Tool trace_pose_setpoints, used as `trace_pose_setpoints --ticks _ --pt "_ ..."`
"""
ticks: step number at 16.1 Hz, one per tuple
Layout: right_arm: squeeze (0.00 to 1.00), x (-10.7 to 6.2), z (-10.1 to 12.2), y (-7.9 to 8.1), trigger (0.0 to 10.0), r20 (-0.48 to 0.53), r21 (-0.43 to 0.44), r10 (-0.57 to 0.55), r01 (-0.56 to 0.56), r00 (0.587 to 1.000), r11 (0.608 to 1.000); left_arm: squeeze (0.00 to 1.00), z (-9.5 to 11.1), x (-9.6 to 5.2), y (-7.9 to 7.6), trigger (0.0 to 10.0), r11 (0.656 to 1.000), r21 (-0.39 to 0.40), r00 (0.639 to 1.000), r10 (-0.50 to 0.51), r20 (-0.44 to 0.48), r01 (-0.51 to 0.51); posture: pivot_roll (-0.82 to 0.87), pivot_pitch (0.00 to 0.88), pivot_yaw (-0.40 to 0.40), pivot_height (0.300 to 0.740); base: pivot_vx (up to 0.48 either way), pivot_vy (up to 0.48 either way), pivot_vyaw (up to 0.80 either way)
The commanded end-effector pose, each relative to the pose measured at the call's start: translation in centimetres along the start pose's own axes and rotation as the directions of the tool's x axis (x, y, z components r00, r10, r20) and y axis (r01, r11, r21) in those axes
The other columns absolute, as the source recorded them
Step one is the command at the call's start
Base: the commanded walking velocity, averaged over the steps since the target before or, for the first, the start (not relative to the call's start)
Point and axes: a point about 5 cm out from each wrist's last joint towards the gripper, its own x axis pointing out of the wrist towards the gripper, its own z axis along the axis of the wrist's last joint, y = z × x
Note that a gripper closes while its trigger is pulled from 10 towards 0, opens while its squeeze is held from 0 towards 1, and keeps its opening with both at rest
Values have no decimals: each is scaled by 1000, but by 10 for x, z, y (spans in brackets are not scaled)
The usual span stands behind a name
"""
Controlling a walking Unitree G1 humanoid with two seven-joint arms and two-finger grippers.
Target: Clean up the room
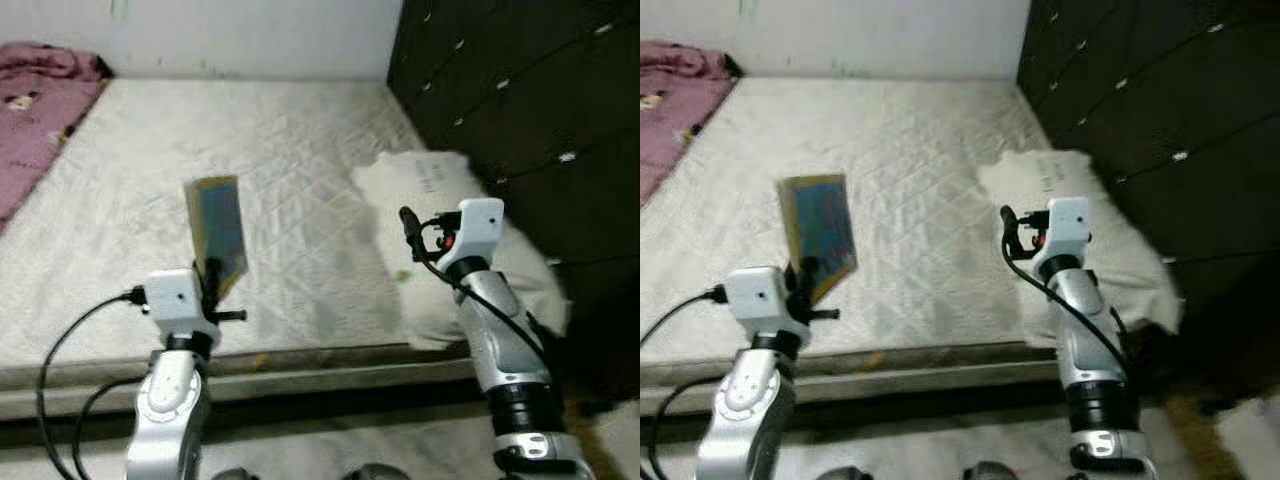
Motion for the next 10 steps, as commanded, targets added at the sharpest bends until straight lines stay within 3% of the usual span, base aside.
trace_pose_setpoints --ticks 1,5,10 --pt "0 3 2 5 10000 6 -6 21 -21 1000 1000 0 11 3 4 10000 1000 10 998 17 67 -18 -48 0 -23 740 0 0 0" --pt "0 3 3 6 10000 10 -21 27 -27 1000 999 0 13 0 2 10000 1000 -7 996 -22 81 22 -48 0 -24 740 0 0 0" --pt "0 4 3 6 10000 11 -17 27 -27 1000 999 0 13 0 2 10000 999 -13 995 -32 90 34 -49 0 -25 740 275 0 0"
